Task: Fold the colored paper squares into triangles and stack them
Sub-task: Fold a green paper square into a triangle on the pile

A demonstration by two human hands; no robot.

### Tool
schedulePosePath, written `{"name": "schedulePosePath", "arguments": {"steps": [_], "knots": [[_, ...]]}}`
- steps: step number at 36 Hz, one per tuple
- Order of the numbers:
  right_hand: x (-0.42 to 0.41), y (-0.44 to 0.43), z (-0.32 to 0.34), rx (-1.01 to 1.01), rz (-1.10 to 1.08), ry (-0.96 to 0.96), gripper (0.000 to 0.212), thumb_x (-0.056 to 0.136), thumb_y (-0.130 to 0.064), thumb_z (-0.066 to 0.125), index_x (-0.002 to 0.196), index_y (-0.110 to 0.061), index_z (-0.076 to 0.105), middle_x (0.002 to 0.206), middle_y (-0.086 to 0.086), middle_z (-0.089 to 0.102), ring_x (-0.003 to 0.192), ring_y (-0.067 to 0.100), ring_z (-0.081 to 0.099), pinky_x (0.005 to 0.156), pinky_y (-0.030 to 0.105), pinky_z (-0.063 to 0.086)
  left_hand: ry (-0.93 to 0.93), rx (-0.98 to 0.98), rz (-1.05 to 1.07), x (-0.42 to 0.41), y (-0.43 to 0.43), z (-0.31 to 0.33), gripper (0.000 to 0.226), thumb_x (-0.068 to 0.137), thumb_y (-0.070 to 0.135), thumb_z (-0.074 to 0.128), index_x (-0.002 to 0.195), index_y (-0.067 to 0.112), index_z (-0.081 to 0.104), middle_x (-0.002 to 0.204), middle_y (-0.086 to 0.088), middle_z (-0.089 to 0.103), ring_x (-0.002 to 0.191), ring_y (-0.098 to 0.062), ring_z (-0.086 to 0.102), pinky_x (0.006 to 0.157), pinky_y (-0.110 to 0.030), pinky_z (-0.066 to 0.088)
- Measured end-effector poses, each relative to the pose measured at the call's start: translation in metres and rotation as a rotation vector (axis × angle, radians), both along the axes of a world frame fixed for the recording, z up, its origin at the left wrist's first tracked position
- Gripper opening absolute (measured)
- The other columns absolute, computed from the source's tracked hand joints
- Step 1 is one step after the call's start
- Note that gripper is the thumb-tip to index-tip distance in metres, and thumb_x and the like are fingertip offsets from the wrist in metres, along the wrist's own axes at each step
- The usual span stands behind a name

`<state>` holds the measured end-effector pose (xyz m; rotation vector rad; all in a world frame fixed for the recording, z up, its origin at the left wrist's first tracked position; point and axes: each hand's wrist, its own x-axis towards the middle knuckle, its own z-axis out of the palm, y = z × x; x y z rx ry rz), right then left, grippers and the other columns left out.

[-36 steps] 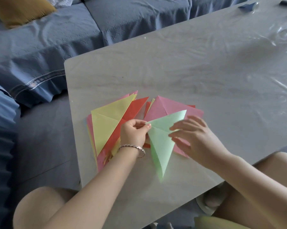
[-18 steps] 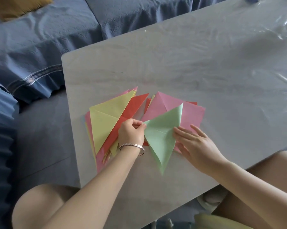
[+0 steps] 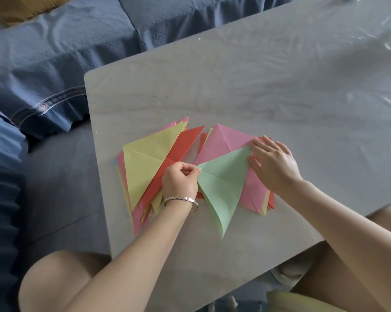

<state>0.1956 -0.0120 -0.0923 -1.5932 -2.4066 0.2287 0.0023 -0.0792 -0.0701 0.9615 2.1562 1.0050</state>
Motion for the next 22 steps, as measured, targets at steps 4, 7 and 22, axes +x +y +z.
{"name": "schedulePosePath", "arguments": {"steps": [4, 7, 22], "knots": [[-0.001, 0.001, 0.002, -0.088, -0.007, -0.041, 0.049, 0.096, -0.033, 0.042, 0.14, -0.01, 0.037, 0.151, 0.002, 0.029, 0.142, 0.02, 0.017, 0.114, 0.036, 0.011, -0.004, -0.007, 0.009, 0.0, 0.0, 0.0, 0.01, 0.078, 0.014, 0.071, 0.072, 0.016, 0.063, 0.068, 0.005, 0.062, 0.065, -0.013, 0.06, 0.062, -0.022, 0.043], [0.0, -0.002, 0.005, -0.173, -0.007, -0.109, 0.066, 0.094, -0.049, 0.039, 0.146, -0.013, 0.021, 0.156, 0.001, 0.011, 0.144, 0.016, 0.001, 0.115, 0.034, 0.002, -0.018, -0.006, 0.016, 0.001, -0.001, 0.001, 0.008, 0.078, 0.014, 0.071, 0.073, 0.015, 0.064, 0.069, 0.004, 0.063, 0.066, -0.013, 0.06, 0.062, -0.022, 0.043], [-0.02, -0.074, 0.011, -0.296, 0.207, -0.276, 0.127, 0.05, -0.087, 0.027, 0.134, 0.008, 0.04, 0.143, 0.029, 0.032, 0.137, 0.033, 0.017, 0.108, 0.046, 0.015, 0.025, 0.016, -0.012, -0.001, 0.001, -0.001, 0.016, 0.077, 0.012, 0.07, 0.067, 0.019, 0.059, 0.067, 0.007, 0.06, 0.067, -0.016, 0.06, 0.062, -0.023, 0.043]]}}
